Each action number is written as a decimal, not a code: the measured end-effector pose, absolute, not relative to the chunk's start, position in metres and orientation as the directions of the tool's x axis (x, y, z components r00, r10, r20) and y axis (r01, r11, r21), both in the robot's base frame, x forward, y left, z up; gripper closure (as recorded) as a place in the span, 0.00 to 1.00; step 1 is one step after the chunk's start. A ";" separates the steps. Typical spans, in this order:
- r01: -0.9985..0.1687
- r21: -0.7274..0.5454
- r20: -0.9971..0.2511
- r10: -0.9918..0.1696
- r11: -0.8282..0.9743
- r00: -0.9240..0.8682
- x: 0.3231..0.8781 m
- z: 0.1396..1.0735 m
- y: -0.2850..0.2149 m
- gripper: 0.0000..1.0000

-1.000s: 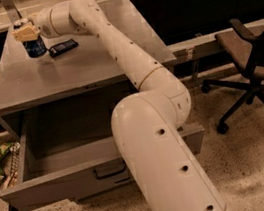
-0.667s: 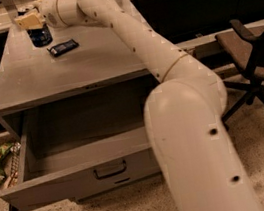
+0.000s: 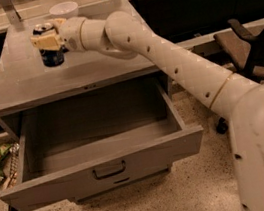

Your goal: Place pepsi can into top drawer

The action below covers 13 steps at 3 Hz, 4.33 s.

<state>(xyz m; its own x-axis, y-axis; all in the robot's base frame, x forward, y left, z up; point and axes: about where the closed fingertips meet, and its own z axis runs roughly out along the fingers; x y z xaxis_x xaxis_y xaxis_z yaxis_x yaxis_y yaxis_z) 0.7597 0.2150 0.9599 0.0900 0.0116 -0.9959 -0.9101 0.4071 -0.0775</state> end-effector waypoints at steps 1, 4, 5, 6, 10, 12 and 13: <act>-0.924 -0.024 -0.999 0.020 0.382 0.034 0.712 0.942 0.205 1.00; -0.975 0.002 -0.993 -0.112 0.223 -0.028 0.640 0.938 0.172 1.00; -0.975 0.002 -0.993 -0.112 0.223 -0.028 0.639 0.938 0.172 1.00; -0.982 0.018 -0.990 -0.138 0.186 -0.044 0.618 0.932 0.170 1.00; -0.992 -0.098 -0.965 -0.252 0.075 0.077 0.568 0.821 0.194 1.00; -0.995 -0.097 -0.982 -0.162 0.014 0.094 0.545 0.749 0.217 1.00; -0.989 -0.143 -0.974 -0.175 -0.023 0.145 0.548 0.729 0.221 1.00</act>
Offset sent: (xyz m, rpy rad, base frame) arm -0.1230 -0.0598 -0.0215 -0.1183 0.1522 0.1206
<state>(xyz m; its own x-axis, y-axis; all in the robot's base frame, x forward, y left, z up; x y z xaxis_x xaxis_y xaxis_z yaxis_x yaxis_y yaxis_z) 0.5481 0.2205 0.7291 0.1452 -0.1748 -0.9738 -0.9894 -0.0234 -0.1433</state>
